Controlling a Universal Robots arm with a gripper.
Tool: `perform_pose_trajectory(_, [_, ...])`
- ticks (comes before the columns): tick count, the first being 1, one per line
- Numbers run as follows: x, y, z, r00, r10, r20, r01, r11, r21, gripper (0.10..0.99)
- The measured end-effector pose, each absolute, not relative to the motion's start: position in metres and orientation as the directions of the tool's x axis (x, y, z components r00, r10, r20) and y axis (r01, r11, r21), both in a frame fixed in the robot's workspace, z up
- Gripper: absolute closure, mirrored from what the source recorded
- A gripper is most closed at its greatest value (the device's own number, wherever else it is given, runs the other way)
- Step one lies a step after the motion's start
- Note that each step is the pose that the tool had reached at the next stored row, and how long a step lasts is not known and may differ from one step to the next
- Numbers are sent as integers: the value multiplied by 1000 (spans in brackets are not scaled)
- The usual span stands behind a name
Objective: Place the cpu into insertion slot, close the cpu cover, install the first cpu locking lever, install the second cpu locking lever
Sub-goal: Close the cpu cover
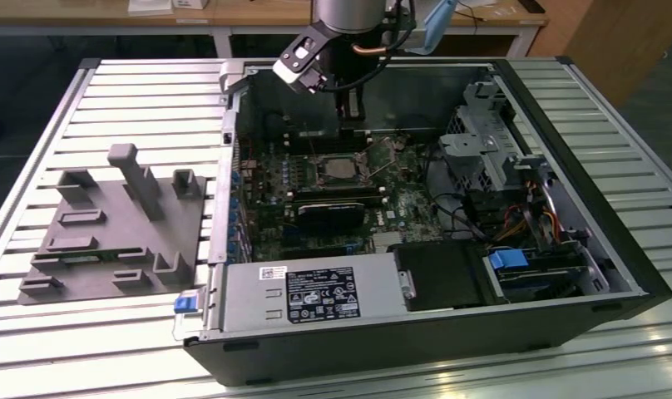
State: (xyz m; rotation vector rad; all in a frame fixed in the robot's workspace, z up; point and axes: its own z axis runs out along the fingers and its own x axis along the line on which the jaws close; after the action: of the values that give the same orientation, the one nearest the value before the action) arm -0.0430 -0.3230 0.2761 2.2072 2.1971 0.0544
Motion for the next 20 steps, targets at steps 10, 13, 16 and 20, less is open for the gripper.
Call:
perform_pose_trajectory(10, [-31, -323, 276, 5, 1000, 6, 999, -5, 42, 984])
perform_pose_trajectory(13, [-22, -323, 276, 5, 1000, 6, 999, -5, 41, 984])
perform_pose_trajectory(16, [-11, -323, 276, 5, 1000, 6, 999, -5, 39, 984])
perform_pose_trajectory(20, [2, -323, 276, 4, 1000, 6, 999, -5, 37, 984])
